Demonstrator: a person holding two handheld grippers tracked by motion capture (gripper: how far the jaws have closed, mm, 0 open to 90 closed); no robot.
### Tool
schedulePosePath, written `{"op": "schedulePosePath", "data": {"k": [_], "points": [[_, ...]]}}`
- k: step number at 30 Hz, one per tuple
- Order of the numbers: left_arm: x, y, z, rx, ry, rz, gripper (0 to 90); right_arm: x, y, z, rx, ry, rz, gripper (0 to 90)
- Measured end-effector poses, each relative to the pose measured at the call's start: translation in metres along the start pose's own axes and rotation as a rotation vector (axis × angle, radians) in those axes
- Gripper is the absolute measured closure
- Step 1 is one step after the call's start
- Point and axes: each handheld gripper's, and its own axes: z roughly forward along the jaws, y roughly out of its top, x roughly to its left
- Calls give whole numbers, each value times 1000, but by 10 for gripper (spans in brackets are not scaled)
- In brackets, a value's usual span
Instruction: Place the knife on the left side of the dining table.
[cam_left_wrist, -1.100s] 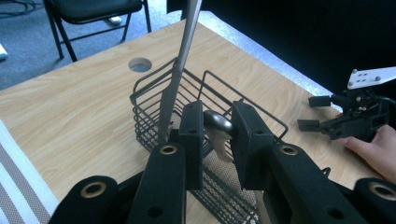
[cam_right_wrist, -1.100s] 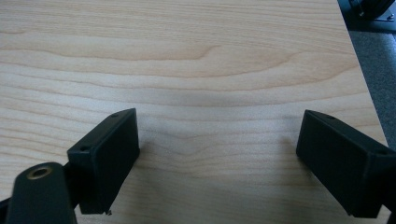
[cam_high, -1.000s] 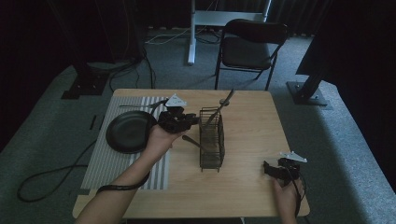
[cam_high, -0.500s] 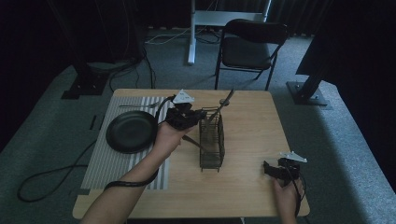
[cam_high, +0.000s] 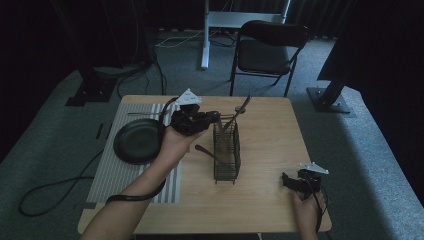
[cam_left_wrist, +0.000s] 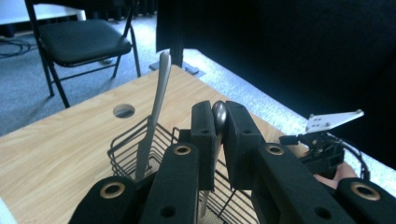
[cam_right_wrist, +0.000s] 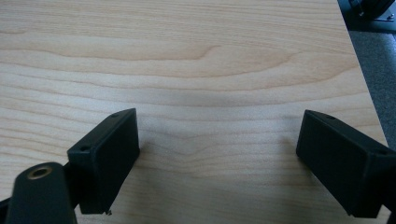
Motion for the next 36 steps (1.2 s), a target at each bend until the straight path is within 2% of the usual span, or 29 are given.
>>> {"op": "schedulePosePath", "data": {"k": [10, 11, 13, 16, 23, 27, 34, 36], "points": [[-5, 18, -22, -52, -9, 26, 840, 0, 0, 0, 1, 1, 1, 123], [-5, 19, -25, -68, -2, 22, 840, 0, 0, 0, 1, 1, 1, 123], [-4, 23, -30, -72, 2, 35, 840, 0, 0, 0, 1, 1, 1, 123], [-3, 25, -35, -82, 10, 32, 839, 0, 0, 0, 1, 1, 1, 123], [7, 33, -58, -144, 37, 8, 840, 0, 0, 0, 1, 0, 1, 123], [13, 35, -70, -163, 62, 1, 839, 0, 0, 0, 1, 0, 0, 123], [24, 29, -84, -164, 102, -13, 840, 0, 0, 0, 1, 0, 1, 123], [33, 21, -91, -169, 125, -36, 839, 0, 0, 0, 1, 1, 1, 123]]}}
